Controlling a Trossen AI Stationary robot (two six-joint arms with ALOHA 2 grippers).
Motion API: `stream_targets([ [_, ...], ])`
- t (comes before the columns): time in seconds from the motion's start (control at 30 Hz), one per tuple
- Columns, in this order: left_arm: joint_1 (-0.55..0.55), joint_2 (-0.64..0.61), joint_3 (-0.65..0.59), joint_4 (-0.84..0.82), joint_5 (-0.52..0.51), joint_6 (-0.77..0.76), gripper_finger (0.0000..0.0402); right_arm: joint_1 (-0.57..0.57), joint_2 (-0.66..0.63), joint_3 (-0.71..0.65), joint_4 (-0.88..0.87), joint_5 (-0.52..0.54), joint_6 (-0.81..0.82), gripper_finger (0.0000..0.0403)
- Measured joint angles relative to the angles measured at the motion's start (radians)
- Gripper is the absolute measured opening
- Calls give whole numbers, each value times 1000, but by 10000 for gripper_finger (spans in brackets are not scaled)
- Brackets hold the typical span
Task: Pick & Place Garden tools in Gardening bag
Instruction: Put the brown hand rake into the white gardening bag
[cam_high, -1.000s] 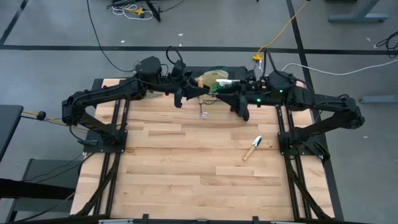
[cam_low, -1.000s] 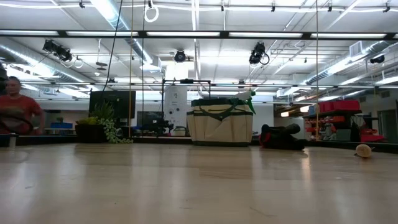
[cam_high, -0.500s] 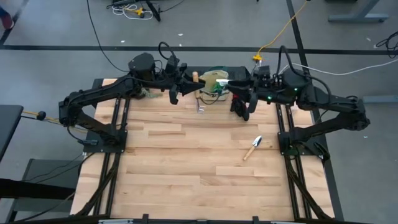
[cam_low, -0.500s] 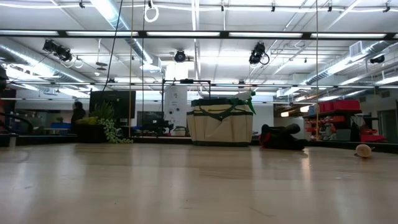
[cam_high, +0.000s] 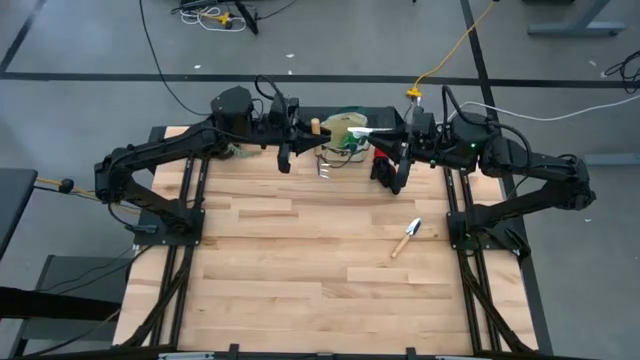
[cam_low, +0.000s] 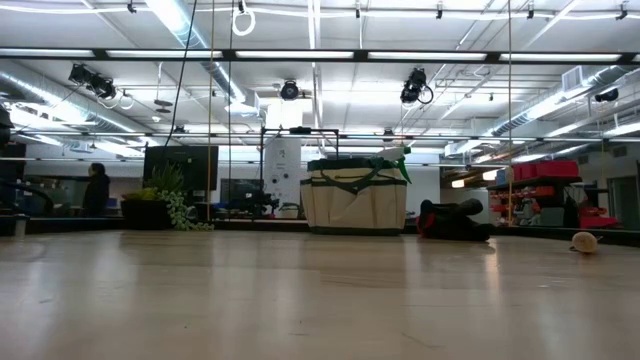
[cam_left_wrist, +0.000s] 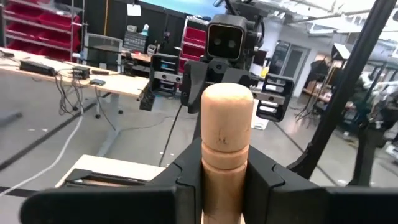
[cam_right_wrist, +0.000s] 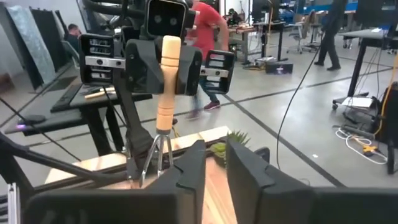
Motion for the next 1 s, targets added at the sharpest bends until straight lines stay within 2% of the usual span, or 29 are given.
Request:
stream_targets([
  [0.2,1,0,0,-7,-15,42,71,0,0,0,0,0,-5,6],
  [0.5,0,1,0,-73,-251,105,71,0,0,0,0,52,24,2],
  [0.63,0,1,0,-71,-298,136,71,0,0,0,-1,52,25,1],
  [1.0,0,11,0,-63,-311,178,71,-32,0,0,-6,33,55,0],
])
